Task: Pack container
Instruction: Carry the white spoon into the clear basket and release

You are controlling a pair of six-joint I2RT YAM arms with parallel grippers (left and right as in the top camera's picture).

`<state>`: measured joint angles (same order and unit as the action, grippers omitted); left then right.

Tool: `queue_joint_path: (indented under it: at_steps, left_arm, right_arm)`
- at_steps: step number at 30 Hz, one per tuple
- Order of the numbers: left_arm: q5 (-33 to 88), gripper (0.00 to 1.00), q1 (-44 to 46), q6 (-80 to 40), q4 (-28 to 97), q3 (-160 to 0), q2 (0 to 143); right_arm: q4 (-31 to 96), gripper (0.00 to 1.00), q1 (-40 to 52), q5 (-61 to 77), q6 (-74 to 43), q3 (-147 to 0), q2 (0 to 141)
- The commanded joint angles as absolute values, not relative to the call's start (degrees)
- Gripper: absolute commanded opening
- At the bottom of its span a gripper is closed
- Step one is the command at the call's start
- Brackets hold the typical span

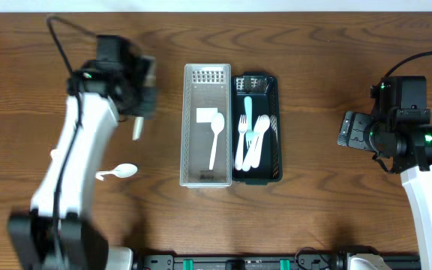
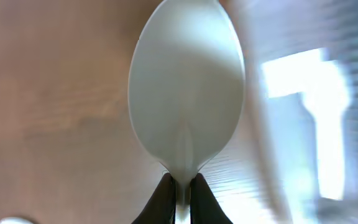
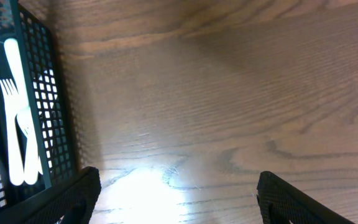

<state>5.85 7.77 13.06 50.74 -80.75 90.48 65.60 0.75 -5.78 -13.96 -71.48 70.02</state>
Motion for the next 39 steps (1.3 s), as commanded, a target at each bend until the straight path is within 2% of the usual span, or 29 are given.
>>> queue_joint_path:
  at_steps: [1,5,10,21,27,35,36,37,38,39]
  left_arm:
    - [6.39,0.06,16.45,10.15,51.37,-81.30,85.97]
    - [6.33,0.06,25.91,6.83,51.33,-81.19,85.73]
    - [4.78,0.06,31.53,4.14,51.31,-80.34,90.35]
    - [3.38,0.06,31.68,-1.74,48.49,-79.83,105.69]
    - [-1.17,0.06,31.53,-12.82,47.00,-79.83,107.20]
    - [-1.34,0.07,31.46,-13.02,47.07,-79.83,107.15]
    - [-1.34,0.13,31.46,-13.02,47.07,-79.83,107.15]
    - [-1.34,0.30,31.46,-13.02,47.07,-79.83,107.15]
    - [-1.34,0.43,31.46,-13.02,47.07,-79.83,107.15]
    - [-1.34,0.44,31.46,-12.99,47.07,-79.83,107.15]
  right_arm:
    - [65.52,0.84,-0.16,-5.54,-13.21,-71.31,70.13]
    - [65.56,0.84,-0.16,-5.54,-13.21,-71.31,70.13]
    - [65.63,0.84,-0.16,-5.52,-13.21,-71.31,70.13]
    - [66.61,0.84,-0.16,-5.52,-13.21,-71.31,70.13]
    - [66.61,0.84,-0.16,-5.52,-13.21,-71.31,70.13]
    - [66.74,0.84,-0.16,-5.52,-13.21,-71.31,70.13]
    - [66.83,0.84,-0.16,-5.52,-13.21,-71.31,70.13]
    - [66.85,0.84,-0.16,-5.52,-13.21,-71.31,70.13]
    - [66.87,0.84,-0.16,-5.52,-13.21,-71.31,70.13]
    - [66.87,0.84,-0.16,-5.52,-13.21,-71.31,70.13]
